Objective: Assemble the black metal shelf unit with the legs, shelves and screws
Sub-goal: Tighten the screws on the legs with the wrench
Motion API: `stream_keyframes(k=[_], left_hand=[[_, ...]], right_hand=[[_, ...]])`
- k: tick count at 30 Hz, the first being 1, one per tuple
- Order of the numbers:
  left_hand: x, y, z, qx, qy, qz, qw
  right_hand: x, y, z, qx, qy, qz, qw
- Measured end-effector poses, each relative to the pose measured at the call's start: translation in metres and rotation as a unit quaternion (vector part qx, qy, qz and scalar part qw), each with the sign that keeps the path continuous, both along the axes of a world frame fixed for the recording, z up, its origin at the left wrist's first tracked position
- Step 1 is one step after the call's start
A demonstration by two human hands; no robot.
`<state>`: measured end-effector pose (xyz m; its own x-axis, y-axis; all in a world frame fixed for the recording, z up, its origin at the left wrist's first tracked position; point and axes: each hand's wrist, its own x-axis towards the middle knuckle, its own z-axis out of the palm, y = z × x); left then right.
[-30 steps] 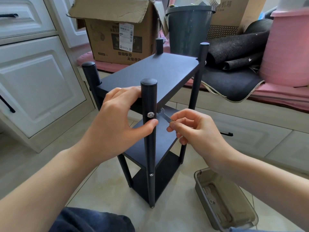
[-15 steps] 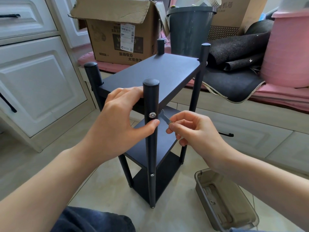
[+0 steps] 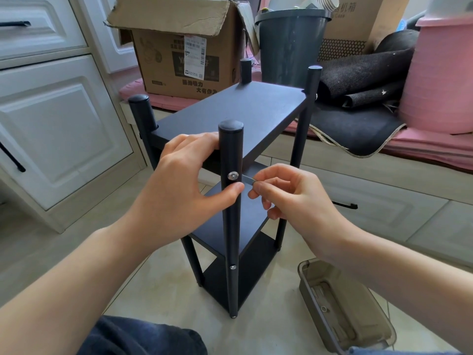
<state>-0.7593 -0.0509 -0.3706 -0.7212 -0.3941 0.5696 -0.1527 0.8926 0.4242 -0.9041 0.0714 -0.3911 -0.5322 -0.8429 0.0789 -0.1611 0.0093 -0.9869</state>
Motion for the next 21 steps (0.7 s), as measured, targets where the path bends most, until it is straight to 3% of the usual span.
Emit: stream_keyframes(k=[8,21], left_hand=[[0.0007,-0.0006,0.0003,0.003,-0.007,0.0,1.0],[0.0012,-0.0004,0.0003,0.005,-0.006,0.001,1.0]], right_hand=[[-0.0059,-0.0017,0.0005,0.008,-0.043,-0.03,0.999],[0.0,-0.0043,-0.0001,-0.002,-0.014,-0.009,1.0]])
